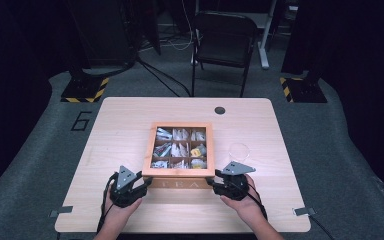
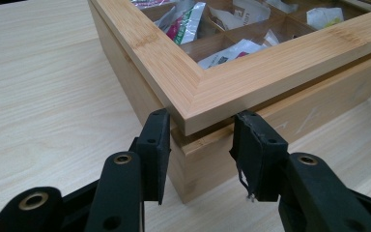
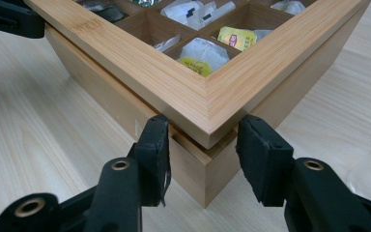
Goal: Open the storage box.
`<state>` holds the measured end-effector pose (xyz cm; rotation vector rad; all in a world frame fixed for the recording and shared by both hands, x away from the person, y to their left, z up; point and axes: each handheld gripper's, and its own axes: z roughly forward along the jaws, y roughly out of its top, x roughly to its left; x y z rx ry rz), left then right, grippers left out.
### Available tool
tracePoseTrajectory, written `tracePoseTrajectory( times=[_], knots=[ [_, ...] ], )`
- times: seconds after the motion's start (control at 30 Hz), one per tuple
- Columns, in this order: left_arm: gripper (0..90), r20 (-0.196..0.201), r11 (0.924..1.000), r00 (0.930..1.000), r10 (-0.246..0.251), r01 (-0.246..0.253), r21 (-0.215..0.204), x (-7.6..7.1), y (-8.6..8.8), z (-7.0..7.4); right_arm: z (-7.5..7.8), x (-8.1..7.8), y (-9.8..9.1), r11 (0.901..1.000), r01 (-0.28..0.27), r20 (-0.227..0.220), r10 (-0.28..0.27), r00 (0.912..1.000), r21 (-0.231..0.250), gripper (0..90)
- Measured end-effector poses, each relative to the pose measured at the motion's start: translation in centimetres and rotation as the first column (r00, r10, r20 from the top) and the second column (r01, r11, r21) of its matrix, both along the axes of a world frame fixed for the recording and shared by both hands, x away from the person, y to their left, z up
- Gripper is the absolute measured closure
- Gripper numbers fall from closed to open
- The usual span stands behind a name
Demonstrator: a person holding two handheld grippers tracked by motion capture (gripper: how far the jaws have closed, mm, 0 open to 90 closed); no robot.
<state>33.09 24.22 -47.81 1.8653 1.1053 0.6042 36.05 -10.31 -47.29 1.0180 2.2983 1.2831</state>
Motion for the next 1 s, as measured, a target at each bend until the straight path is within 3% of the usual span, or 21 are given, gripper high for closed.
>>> tracePoseTrajectory(
  times=[0.43,0.7,0.9,1.0],
  knots=[
    [57.2,0.021,0.9993,0.9991,0.038,-0.038,-0.001,0.1,-0.5,0.8,0.7,0.1,-0.2,0.9994,-0.001,0.013,0.000,0.9999,0.034,54.2],
    [57.0,0.023,0.9987,0.9985,0.050,-0.050,-0.008,0.2,-0.6,1.5,0.9,0.2,-0.3,0.9995,0.012,0.047,-0.013,0.9988,0.029,51.1],
    [56.5,0.045,0.9980,0.9970,0.063,-0.063,-0.009,0.3,-0.6,2.1,1.0,0.3,-0.2,0.9996,0.020,0.047,-0.021,0.9987,0.022,49.8],
    [56.1,0.057,0.9972,0.9957,0.072,-0.071,-0.022,0.4,-0.7,2.3,1.4,0.4,-0.3,0.9996,0.020,0.069,-0.021,0.9974,0.019,49.3]
  ],
)
